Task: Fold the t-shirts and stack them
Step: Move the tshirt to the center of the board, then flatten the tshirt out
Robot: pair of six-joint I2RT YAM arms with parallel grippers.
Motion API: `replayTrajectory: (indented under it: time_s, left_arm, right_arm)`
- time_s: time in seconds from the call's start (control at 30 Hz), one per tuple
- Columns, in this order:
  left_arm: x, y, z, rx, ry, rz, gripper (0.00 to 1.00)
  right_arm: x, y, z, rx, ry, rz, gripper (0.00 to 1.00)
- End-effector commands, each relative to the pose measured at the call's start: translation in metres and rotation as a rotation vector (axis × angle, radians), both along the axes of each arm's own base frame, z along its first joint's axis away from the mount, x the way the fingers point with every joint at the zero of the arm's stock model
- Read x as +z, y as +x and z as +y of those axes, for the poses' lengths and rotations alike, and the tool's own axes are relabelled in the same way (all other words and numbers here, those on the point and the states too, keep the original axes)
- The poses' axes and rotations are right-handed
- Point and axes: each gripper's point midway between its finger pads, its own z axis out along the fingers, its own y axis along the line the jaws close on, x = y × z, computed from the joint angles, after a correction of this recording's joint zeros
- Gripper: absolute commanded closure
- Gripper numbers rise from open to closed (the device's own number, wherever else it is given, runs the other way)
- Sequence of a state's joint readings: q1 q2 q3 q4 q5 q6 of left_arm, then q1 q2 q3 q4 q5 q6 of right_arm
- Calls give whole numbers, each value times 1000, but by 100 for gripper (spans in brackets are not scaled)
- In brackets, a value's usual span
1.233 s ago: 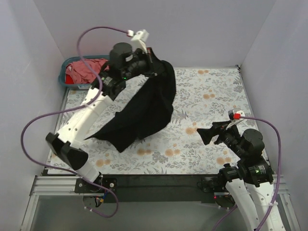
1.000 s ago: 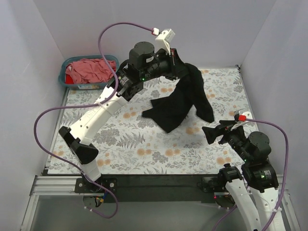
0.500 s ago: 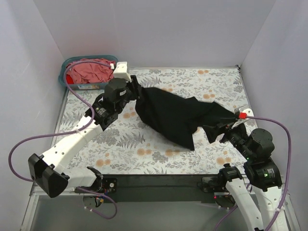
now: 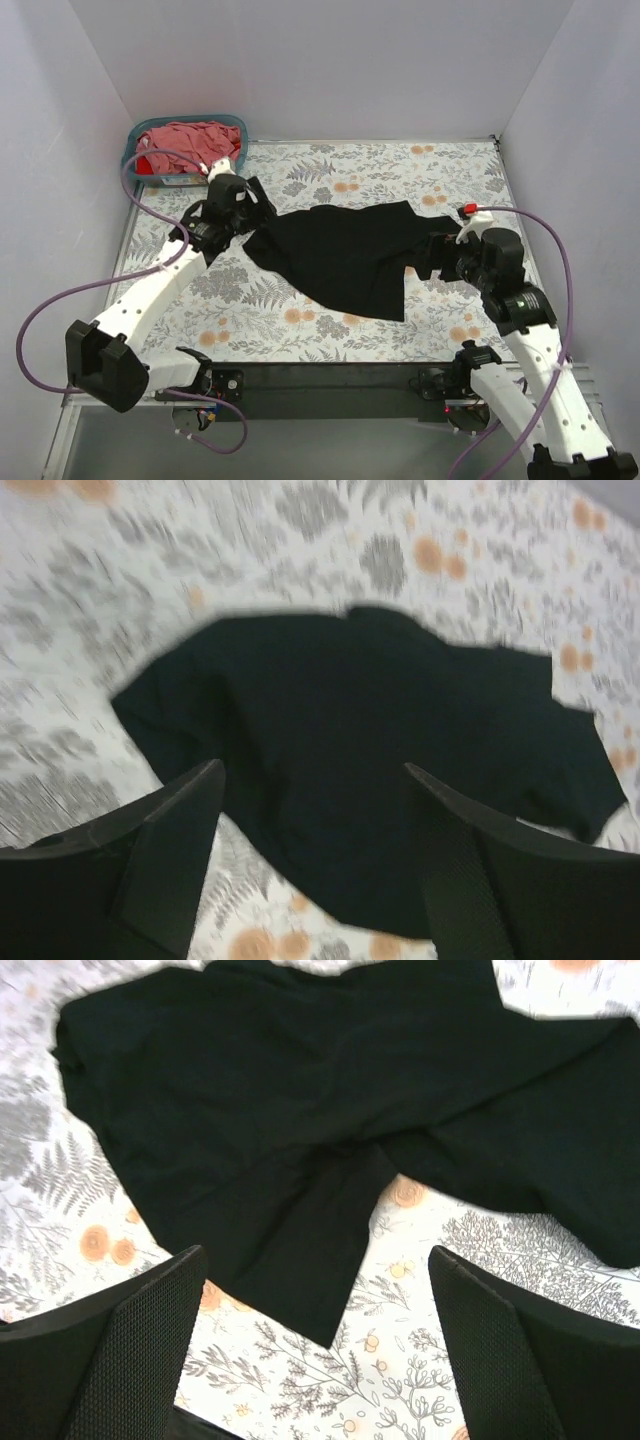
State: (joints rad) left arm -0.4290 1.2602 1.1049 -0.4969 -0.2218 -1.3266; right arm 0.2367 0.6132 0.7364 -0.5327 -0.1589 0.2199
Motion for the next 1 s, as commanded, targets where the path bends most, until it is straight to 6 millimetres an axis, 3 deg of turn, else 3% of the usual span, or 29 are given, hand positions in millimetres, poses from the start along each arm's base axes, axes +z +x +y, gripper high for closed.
replayTrajectory:
  time_s: [0.0,0.07,0.13,0.17,0.3,0.33,0.43,0.47,0.77,0.8,0.97]
  left_arm:
    - [-62,-62,-43,-126,-118,258,34]
    - [-90,-76,-51,-135,-101,328,43]
    - [-109,-78,-55,-140,-86,377,47]
    - [-112,-74,-57,-141,-83,371,54]
    - [-123,-53,-63,-149,-27,377,68]
    - [-137,-50,-63,-141,3,407,70]
    - [-144,-32,-64,-132,43,411,76]
    - [-157,-31,-64,-133,64,446,76]
    - [-198,-5,-55,-102,143,539,78]
    - [-209,-4,-52,-96,159,566,78]
    - [-225,27,-41,-78,193,583,78]
  right_arm:
    - [-17,15,9,10,7,77,10]
    - [-39,16,23,84,18,195,18]
    - [-58,12,32,135,17,282,26]
    - [-76,6,41,166,-8,356,31]
    - [-108,-5,57,205,-139,433,36]
    - [-113,-9,63,225,-174,433,38]
    - [-130,-14,74,254,-229,468,48]
    - [-139,-16,75,261,-253,497,55]
    - [-187,-43,74,349,-420,620,57]
    - [-190,-47,76,363,-429,629,57]
    - [-200,-78,103,500,-467,701,56]
